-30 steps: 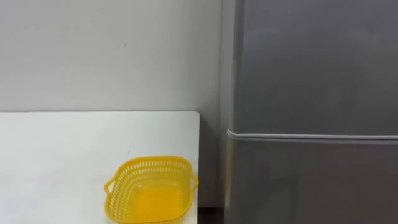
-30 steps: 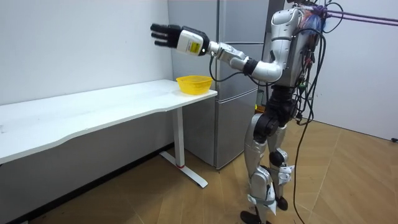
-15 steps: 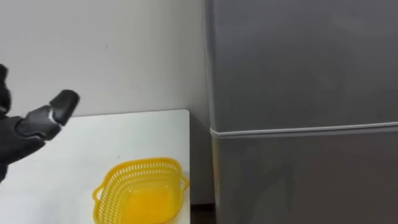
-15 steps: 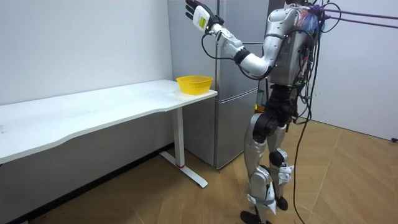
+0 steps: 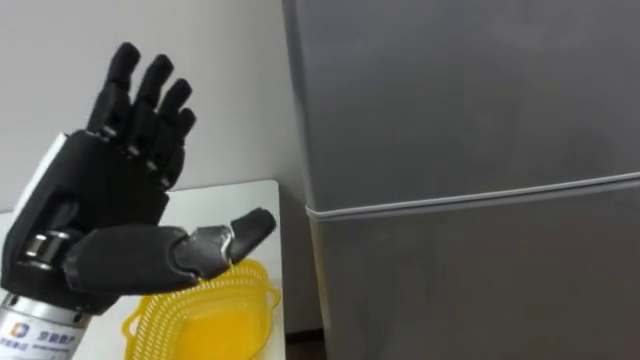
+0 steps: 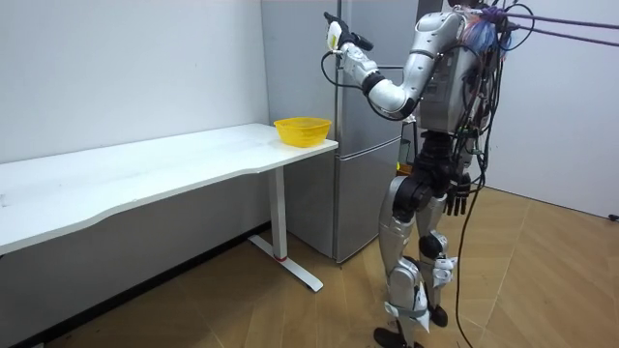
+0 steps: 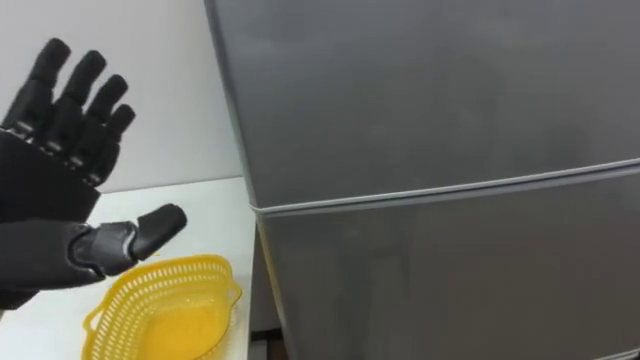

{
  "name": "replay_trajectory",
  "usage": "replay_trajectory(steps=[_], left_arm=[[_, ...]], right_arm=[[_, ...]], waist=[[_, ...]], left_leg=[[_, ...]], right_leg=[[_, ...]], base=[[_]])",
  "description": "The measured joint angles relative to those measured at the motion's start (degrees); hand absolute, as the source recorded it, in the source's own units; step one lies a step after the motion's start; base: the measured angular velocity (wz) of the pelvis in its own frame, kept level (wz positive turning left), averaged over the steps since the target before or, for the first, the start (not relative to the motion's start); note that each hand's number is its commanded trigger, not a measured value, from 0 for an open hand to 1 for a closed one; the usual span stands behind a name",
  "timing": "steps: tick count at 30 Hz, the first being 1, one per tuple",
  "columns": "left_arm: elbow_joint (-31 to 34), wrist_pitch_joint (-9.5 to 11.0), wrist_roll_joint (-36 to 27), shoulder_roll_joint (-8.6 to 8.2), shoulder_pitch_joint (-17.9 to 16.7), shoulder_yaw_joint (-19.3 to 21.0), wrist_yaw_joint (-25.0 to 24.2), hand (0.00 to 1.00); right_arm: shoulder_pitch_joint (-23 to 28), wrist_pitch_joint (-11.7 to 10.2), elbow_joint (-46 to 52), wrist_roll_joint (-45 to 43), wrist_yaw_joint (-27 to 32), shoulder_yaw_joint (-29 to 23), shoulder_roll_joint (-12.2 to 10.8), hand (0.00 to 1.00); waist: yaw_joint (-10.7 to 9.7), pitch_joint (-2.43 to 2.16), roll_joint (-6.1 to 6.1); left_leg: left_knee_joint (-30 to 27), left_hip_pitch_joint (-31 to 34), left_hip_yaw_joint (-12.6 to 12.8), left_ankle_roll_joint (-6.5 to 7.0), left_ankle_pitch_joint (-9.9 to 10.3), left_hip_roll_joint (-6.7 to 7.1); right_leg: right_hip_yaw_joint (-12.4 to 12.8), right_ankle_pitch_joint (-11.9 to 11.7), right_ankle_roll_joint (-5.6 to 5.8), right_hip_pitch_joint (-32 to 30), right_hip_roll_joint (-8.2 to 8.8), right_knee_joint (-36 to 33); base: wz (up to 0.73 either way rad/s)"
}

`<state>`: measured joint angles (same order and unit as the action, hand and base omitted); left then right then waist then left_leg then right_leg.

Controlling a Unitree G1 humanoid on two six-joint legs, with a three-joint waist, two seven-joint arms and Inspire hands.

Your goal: Retrieve from the upper fridge

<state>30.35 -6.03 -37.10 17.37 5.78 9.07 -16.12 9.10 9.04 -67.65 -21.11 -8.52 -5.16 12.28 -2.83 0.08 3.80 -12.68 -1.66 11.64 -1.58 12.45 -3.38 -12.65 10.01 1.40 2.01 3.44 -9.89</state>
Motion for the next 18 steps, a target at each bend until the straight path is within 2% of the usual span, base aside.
replay_trajectory(steps=[4,7,11,14,18], left_arm=[[0.0,-1.7,0.4,0.25,2.1,-1.2,-3.5,0.0],[0.0,-2.2,0.4,0.39,3.5,-2.5,-4.8,0.0],[-0.1,-2.4,0.6,0.39,3.6,-3.5,-5.7,0.0],[-0.5,-2.4,0.6,0.38,3.6,-4.9,-5.8,0.0],[-1.3,-2.7,0.6,0.38,3.6,-6.6,-6.1,0.0]], right_arm=[[-0.2,1.0,0.1,0.0,-0.9,0.6,0.0,0.0],[-0.4,1.0,0.0,-0.1,-0.8,0.6,0.0,0.0],[-1.1,1.0,-0.3,-1.0,-0.6,0.8,0.1,0.0],[-2.7,1.1,-1.5,-1.0,-0.2,2.3,0.3,0.0],[-4.3,1.0,-1.5,-1.0,0.2,4.1,0.3,0.0]], waist=[[-0.1,-0.16,0.24],[-0.1,-0.25,0.39],[-0.4,-0.22,0.38],[-0.3,-0.06,0.18],[-0.4,0.65,-0.23]], left_leg=[[0.0,0.0,0.0,0.0,0.0,-0.02],[0.1,0.1,0.0,0.0,0.0,-0.02],[0.1,0.0,0.0,0.0,0.0,-0.02],[0.5,-0.1,-0.2,0.0,0.0,0.01],[0.5,0.2,-0.1,0.0,0.0,0.02]], right_leg=[[0.0,0.0,-0.01,0.0,-0.04,0.0],[0.0,0.0,-0.01,0.2,-0.02,0.0],[0.0,0.0,-0.02,0.2,-0.01,0.0],[-0.1,0.0,-0.02,0.2,-0.02,0.0],[-0.1,0.0,-0.01,0.0,-0.02,0.0]], base=[[-0.01],[0.0],[-0.01],[0.01],[0.01]])
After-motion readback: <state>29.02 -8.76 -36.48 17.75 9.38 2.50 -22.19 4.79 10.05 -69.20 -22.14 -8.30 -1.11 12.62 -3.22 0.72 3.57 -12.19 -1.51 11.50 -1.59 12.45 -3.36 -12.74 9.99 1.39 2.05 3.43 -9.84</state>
